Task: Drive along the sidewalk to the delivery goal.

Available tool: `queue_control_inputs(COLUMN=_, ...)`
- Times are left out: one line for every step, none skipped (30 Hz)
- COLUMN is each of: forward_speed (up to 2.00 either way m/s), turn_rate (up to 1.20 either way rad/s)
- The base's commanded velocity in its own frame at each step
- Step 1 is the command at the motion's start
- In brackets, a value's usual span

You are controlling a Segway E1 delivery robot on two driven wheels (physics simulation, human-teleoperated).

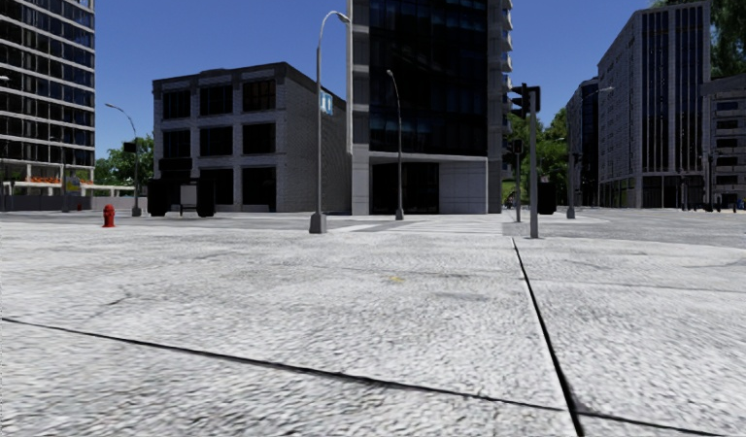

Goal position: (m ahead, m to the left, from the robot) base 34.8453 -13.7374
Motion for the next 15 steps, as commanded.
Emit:
queue_control_inputs(forward_speed=2.00, turn_rate=0.00)
queue_control_inputs(forward_speed=2.00, turn_rate=0.00)
queue_control_inputs(forward_speed=2.00, turn_rate=0.00)
queue_control_inputs(forward_speed=2.00, turn_rate=0.00)
queue_control_inputs(forward_speed=2.00, turn_rate=0.00)
queue_control_inputs(forward_speed=2.00, turn_rate=0.00)
queue_control_inputs(forward_speed=2.00, turn_rate=0.00)
queue_control_inputs(forward_speed=2.00, turn_rate=0.00)
queue_control_inputs(forward_speed=2.00, turn_rate=0.00)
queue_control_inputs(forward_speed=2.00, turn_rate=0.00)
queue_control_inputs(forward_speed=2.00, turn_rate=0.00)
queue_control_inputs(forward_speed=2.00, turn_rate=0.00)
queue_control_inputs(forward_speed=2.00, turn_rate=0.00)
queue_control_inputs(forward_speed=2.00, turn_rate=0.00)
queue_control_inputs(forward_speed=2.00, turn_rate=0.00)
